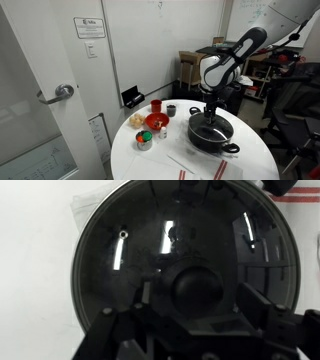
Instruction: Remove the glass lid from the pot.
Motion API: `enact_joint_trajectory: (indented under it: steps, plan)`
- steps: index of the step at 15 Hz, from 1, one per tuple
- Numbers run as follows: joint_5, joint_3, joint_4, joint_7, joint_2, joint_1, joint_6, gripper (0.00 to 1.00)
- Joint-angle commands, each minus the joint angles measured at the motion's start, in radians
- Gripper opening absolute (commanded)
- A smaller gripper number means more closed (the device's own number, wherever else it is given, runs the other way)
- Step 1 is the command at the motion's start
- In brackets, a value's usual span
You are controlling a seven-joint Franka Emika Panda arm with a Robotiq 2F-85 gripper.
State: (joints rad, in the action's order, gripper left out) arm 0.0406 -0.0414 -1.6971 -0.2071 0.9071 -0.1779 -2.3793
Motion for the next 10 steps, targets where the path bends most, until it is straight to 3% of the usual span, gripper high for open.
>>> enact_joint_trajectory:
  steps: [1,5,10]
  plan:
    - [-0.001,0.006,0.043,0.016,0.022,-0.012,0.012,0.53]
    - [0.003,0.011,0.041,0.014,0.017,-0.017,0.006,0.25]
    - [0.006,0.011,0.001,0.013,-0.022,-0.021,-0.002,0.25]
